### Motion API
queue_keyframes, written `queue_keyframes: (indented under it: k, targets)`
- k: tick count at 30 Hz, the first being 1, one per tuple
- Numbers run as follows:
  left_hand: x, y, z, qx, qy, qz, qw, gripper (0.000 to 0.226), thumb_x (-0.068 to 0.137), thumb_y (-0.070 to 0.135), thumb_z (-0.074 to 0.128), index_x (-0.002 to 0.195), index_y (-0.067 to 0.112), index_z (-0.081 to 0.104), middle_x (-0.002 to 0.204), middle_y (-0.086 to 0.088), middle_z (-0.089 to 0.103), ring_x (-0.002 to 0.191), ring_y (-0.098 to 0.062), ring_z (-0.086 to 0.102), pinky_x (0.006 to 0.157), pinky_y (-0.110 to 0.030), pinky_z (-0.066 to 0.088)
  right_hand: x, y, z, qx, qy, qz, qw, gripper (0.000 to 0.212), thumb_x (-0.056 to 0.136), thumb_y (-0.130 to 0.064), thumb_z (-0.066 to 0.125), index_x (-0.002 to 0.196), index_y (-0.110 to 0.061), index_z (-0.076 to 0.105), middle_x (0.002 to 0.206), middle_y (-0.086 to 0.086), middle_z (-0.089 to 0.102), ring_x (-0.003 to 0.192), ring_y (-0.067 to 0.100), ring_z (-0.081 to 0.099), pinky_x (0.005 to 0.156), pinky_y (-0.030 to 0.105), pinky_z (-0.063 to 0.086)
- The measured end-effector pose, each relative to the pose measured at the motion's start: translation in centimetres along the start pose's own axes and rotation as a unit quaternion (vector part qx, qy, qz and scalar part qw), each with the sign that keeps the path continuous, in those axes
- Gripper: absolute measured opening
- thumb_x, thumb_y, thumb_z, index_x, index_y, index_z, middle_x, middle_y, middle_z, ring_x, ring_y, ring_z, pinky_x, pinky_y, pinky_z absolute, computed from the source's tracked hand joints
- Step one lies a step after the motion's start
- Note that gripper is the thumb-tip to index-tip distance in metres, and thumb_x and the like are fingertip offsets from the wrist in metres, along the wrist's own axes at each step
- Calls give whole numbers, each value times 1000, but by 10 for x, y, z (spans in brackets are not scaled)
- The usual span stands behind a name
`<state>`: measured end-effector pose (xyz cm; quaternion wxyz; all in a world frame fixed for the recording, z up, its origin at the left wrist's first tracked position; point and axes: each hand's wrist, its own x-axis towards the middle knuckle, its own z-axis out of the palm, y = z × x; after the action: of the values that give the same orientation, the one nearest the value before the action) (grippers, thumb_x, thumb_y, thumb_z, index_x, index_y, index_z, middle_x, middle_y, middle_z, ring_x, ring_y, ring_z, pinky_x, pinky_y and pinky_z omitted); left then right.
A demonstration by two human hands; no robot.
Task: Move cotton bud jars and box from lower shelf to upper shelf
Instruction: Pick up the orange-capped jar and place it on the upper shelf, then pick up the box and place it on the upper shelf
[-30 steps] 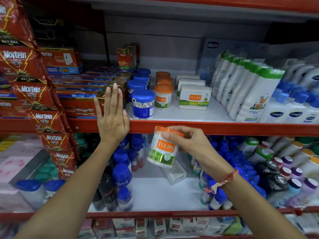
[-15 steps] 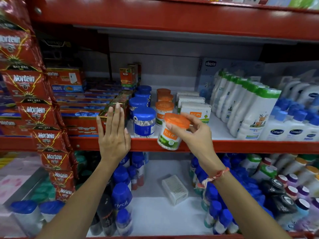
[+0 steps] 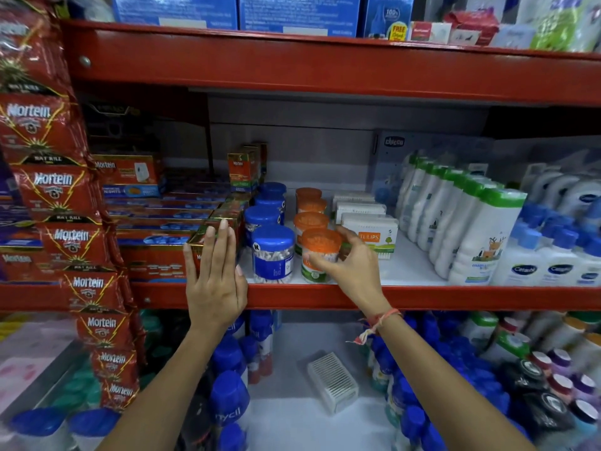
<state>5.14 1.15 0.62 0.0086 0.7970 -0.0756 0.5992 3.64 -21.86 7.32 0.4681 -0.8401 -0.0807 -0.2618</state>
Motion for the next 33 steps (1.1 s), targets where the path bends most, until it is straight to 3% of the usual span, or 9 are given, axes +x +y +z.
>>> queue_keyframes:
  k: [4, 7, 9, 14, 18, 22, 27, 31, 33]
  targets:
    - [0, 1, -1, -6, -6, -3, 1000, 58, 99, 22, 27, 152, 2, 20, 165, -4, -1, 152, -22, 4, 123, -51, 4, -32, 2, -4, -45, 77, -89, 992, 61, 81, -37, 74, 133, -15, 49, 123, -8, 48, 115, 2, 42, 93, 2, 29]
    - [0, 0, -1, -5, -4, -1, 1000, 58, 99, 22, 28, 153, 2, 19, 165, -4, -2, 152, -22, 3, 123, -51, 4, -71, 18, -3, -71, 145, -216, 963, 27, 84, -16, 69, 110, -7, 64, 109, 0, 55, 105, 8, 48, 95, 7, 34]
    - [0, 0, 0, -5, -3, -2, 1000, 57, 99, 21, 27, 153, 2, 19, 165, -3, -2, 152, -22, 3, 123, -51, 4, -94, 48, 7, -108, 95, -240, 960, 16, 84, -14, 67, 99, -7, 67, 100, 4, 60, 96, 13, 52, 89, 14, 41]
    - [0, 0, 0, -7, 1, -3, 1000, 56, 101, 22, 25, 152, 1, 20, 164, -2, -4, 152, -21, 0, 123, -50, 2, -131, 145, 36, -168, -54, -41, 983, 21, 78, -18, 66, 98, -12, 67, 96, 7, 63, 95, 21, 56, 82, 27, 44]
    - [1, 1, 0, -4, -1, -9, 1000, 55, 101, 22, 25, 151, 1, 25, 160, -12, 18, 152, -21, -1, 123, -49, 0, -146, 191, 48, -225, -188, 139, 946, 63, 78, -30, 75, 131, -7, 53, 124, 17, 54, 118, 32, 48, 99, 30, 39]
    - [-1, 1, 2, 1, 7, -6, 1000, 54, 101, 22, 24, 150, 0, 30, 157, -12, 22, 152, -21, 0, 123, -50, 2, -159, 206, 69, -252, -248, 188, 916, 85, 80, -48, 69, 147, -13, 30, 143, 19, 36, 135, 34, 31, 112, 36, 32]
    - [-1, 1, 2, 9, 21, -2, 1000, 54, 100, 21, 26, 149, 1, 32, 158, -10, 20, 152, -21, 0, 123, -48, 0, -161, 210, 76, -281, -236, 190, 911, 68, 86, -48, 60, 146, -24, 37, 141, 18, 45, 134, 35, 32, 110, 37, 35]
    - [-1, 0, 2, 11, 22, -4, 1000, 54, 100, 22, 26, 149, 1, 32, 158, -10, 20, 152, -21, 1, 123, -48, 0, -156, 197, 63, -90, -171, 303, 933, 75, 74, -70, 57, 130, -20, 61, 113, 14, 70, 103, 25, 61, 94, 33, 50]
    - [-1, 0, 2, 13, 20, -4, 1000, 54, 100, 22, 25, 149, 1, 32, 159, -10, 19, 152, -21, 0, 123, -48, -1, -152, 178, 48, 69, -138, 387, 909, 51, 86, -51, 60, 122, -15, 66, 102, 8, 72, 92, 21, 65, 90, 37, 52]
